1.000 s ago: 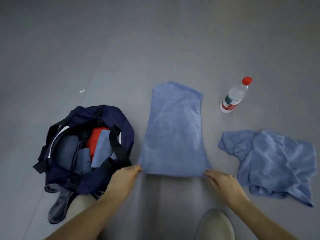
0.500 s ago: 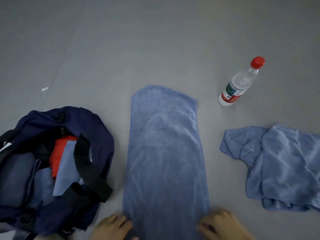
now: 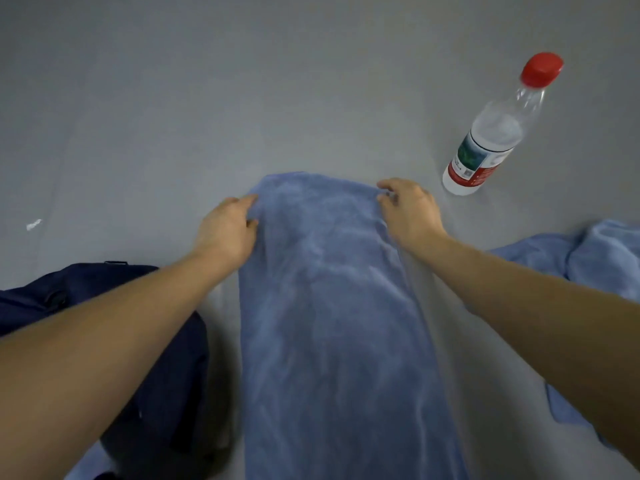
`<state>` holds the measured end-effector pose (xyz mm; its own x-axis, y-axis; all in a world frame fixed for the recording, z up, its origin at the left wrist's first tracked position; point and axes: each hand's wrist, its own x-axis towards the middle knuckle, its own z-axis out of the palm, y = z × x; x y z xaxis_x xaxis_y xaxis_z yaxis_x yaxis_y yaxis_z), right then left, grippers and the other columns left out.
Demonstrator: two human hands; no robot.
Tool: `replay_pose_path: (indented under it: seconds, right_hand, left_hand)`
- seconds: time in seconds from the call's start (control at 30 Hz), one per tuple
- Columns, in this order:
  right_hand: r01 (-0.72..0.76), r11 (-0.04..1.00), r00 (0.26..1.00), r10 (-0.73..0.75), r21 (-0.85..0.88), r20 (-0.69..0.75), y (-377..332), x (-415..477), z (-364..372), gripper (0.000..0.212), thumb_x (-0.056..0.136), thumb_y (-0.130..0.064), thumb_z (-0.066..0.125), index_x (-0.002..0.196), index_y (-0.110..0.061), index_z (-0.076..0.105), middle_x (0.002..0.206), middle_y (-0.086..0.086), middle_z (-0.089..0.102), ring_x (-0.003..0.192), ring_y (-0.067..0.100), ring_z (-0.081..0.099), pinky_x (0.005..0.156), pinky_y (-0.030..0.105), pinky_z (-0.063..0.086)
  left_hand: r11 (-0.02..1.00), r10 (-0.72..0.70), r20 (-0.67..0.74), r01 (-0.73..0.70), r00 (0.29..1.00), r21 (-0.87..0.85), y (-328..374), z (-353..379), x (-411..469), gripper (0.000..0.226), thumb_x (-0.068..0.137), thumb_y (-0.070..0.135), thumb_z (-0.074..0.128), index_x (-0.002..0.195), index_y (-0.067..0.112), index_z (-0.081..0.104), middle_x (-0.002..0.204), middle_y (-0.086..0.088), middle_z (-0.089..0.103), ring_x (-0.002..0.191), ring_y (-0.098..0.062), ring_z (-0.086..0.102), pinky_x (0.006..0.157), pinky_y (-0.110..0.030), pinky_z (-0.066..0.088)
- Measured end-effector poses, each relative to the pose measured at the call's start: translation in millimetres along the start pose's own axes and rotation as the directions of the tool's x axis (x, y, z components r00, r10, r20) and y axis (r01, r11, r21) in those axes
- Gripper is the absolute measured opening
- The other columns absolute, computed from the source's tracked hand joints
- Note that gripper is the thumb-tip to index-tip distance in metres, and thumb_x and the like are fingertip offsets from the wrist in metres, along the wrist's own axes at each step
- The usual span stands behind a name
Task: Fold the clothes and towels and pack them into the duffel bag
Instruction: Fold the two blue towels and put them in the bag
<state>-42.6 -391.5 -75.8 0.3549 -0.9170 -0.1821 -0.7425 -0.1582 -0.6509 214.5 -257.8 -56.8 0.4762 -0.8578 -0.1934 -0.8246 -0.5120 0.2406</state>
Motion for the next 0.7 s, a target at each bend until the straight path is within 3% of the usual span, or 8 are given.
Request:
replay_pose_path:
  seconds: [0.1,0.17,0.23,0.33,0.4,0.47,0.57,0.7]
  right_hand:
    - [-0.19,0.979,0.981,0.192,0.074,-0.024,6,16,1,0.037,0.1,-0.032,0.048,0.135,-0.02,0.055,0.128,0.008,0.063,0.12,0.033,0.056,0.097,0.036,0.042]
    - [-0.298,0.945,0.954,0.297,0.133,0.028,9,23,2,0.04,0.099,-0.041,0.05,0.134,-0.022,0.054,0.129,0.006,0.062,0.12,0.032,0.055,0.096,0.034,0.042]
    - [-0.313,0.934,0.95,0.307,0.171,0.06,10,32,4,0.04,0.096,-0.043,0.054,0.131,-0.023,0.056,0.125,0.004,0.064,0.117,0.03,0.057,0.095,0.032,0.043]
    - [-0.279,0.915,0.96,0.259,0.291,0.108,3,43,7,0.034,0.094,-0.036,0.061,0.125,-0.022,0.06,0.11,-0.001,0.064,0.108,0.022,0.062,0.094,0.03,0.049]
    - [-0.257,0.877,0.966,0.22,0.406,0.135,-4,49,9,0.028,0.094,-0.031,0.065,0.121,-0.02,0.064,0.102,-0.006,0.063,0.099,0.014,0.062,0.085,0.024,0.049]
    - [-0.266,0.782,0.964,0.205,0.563,0.171,-10,53,11,0.025,0.095,-0.026,0.066,0.119,-0.02,0.068,0.103,-0.006,0.066,0.093,0.009,0.063,0.074,0.018,0.048]
    - [-0.358,0.582,0.933,0.189,0.73,0.306,-15,59,4,0.026,0.094,-0.02,0.068,0.12,-0.018,0.07,0.106,-0.002,0.073,0.092,0.009,0.069,0.067,0.018,0.053]
    - [-0.343,0.521,0.939,0.187,0.781,0.288,-20,72,-8,0.023,0.095,-0.014,0.064,0.117,-0.013,0.071,0.102,-0.001,0.073,0.085,0.008,0.069,0.065,0.018,0.055]
  left_hand:
    - [0.946,-0.289,-0.04,0.279,0.956,-0.164,-8,2,31,0.044,0.097,0.027,0.055,0.14,0.019,0.05,0.132,-0.017,0.06,0.119,-0.038,0.058,0.103,-0.042,0.046]
    - [0.799,-0.51,0.053,0.496,0.858,-0.34,-21,9,42,0.053,0.09,0.039,0.059,0.137,0.017,0.047,0.133,-0.018,0.058,0.118,-0.039,0.058,0.103,-0.045,0.048]
    - [0.644,-0.593,0.182,0.598,0.784,-0.478,-27,21,43,0.061,0.081,0.048,0.062,0.129,0.013,0.051,0.127,-0.019,0.06,0.111,-0.039,0.062,0.097,-0.05,0.053]
    - [0.569,-0.548,0.243,0.57,0.801,-0.593,-23,29,50,0.038,0.091,0.04,0.066,0.109,0.006,0.062,0.106,-0.014,0.067,0.092,-0.032,0.065,0.082,-0.04,0.055]
    - [0.497,-0.508,0.297,0.557,0.808,-0.665,-17,28,59,0.032,0.09,0.037,0.069,0.104,0.008,0.066,0.105,-0.012,0.069,0.096,-0.031,0.066,0.085,-0.042,0.056]
    - [0.402,-0.473,0.317,0.522,0.822,-0.752,-14,24,66,0.032,0.087,0.034,0.072,0.113,0.016,0.065,0.113,-0.008,0.069,0.105,-0.029,0.066,0.088,-0.04,0.056]
    - [0.257,-0.468,0.29,0.442,0.835,-0.859,-9,16,75,0.031,0.094,0.023,0.066,0.123,0.028,0.058,0.109,0.001,0.065,0.092,-0.017,0.061,0.074,-0.028,0.051]
    - [0.299,-0.441,0.211,0.364,0.872,-0.882,-14,3,79,0.026,0.097,0.011,0.06,0.118,0.025,0.063,0.096,0.001,0.067,0.076,-0.011,0.061,0.061,-0.022,0.051]
